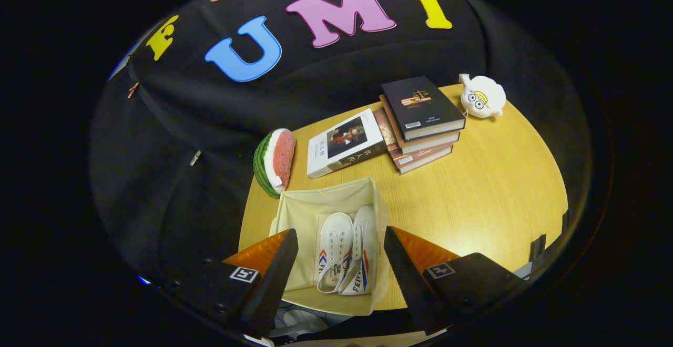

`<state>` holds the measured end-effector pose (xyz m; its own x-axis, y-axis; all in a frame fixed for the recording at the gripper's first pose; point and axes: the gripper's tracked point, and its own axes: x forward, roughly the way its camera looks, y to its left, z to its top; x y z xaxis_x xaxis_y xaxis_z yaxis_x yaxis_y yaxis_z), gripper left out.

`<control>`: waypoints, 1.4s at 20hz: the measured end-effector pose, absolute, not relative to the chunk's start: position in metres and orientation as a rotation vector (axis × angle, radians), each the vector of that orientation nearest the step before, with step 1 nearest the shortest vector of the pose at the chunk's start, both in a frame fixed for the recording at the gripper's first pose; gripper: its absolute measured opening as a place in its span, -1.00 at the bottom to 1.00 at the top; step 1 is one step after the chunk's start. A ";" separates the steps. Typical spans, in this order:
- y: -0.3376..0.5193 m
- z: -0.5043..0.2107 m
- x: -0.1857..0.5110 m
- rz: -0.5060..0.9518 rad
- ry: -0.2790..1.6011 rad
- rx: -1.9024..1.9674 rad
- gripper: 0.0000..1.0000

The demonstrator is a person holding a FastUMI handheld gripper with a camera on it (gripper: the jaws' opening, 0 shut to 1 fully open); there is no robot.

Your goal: Open the storage box then place both shoes into the box .Put the left shoe in first, then the right shoe, with the right side of both shoes facing outward in a uniform manner.

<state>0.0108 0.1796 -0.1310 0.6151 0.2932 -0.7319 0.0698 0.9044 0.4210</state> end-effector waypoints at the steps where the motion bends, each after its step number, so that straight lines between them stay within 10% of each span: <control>1: 0.170 -0.124 0.014 0.117 0.882 0.436 0.98; 28: -0.062 0.052 0.057 -0.130 0.151 0.081 0.97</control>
<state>0.0566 -0.0623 0.0517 0.9803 -0.1230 -0.1546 0.1352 0.9883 0.0707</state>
